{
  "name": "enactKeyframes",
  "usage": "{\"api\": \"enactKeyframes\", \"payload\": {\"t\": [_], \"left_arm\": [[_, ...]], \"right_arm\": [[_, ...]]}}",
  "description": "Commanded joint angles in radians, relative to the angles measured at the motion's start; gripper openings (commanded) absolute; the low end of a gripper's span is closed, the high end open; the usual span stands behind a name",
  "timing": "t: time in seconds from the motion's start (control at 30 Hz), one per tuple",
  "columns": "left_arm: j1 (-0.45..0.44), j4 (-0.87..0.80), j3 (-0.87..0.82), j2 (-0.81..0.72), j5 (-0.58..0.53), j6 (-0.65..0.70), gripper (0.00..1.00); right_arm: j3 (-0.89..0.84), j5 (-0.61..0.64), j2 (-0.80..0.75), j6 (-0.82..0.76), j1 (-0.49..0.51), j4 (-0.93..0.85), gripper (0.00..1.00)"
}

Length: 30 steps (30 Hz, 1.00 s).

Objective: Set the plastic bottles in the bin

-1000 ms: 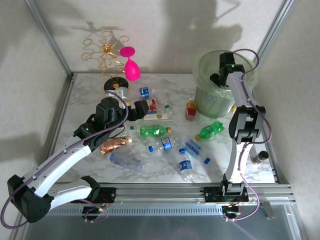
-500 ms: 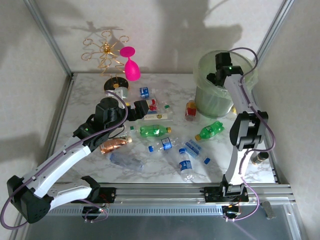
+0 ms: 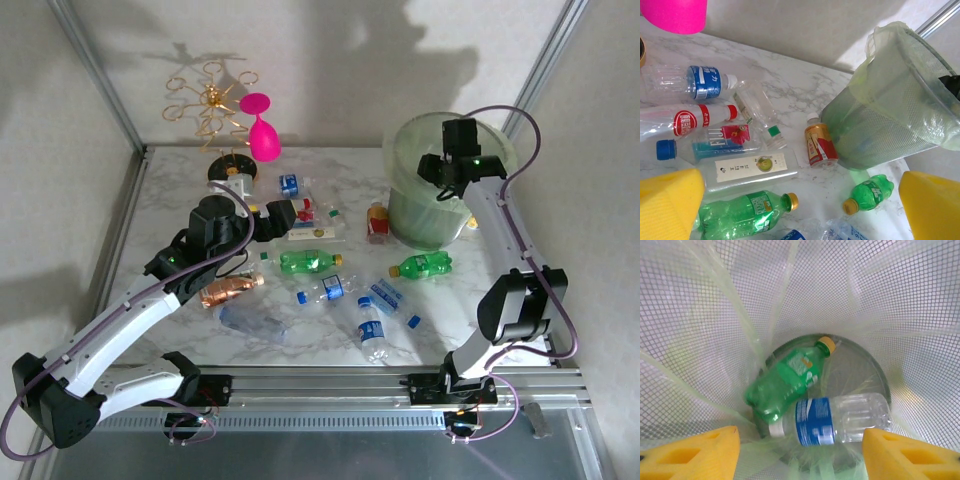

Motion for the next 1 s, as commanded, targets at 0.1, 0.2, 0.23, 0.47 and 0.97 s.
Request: {"api": "enactKeyframes", "payload": {"t": [0.1,0.2,0.23,0.47,0.97], "left_arm": [[-0.007,0.005,-0.013,-0.019,-0.037,0.013,0.99],[-0.008,0.003,-0.012,-0.026,-0.043,0.013,0.99],[-0.009,0.001,-0.009,-0.028,-0.042,0.014,0.99],[-0.014,-0.024,0.021,-0.048,-0.028,0.002,0.99],[-0.014,-0.161,-0.011,-0.093,-0.019,-0.06,1.0]], "right_arm": [[0.064,0.014,-0.016,0.003,0.003,-0.011,0.7],[0.12,0.04,-0.027,-0.002,0.003,-0.023,0.71],[0.136,0.04,-0.033,-0.005,0.004,-0.025,0.71],[0.176,0.016,-0.103,-0.017,0.073,-0.048,0.69],[-0.271,-0.005,-0.37,0.146,0.602,-0.132,0.64]]}}
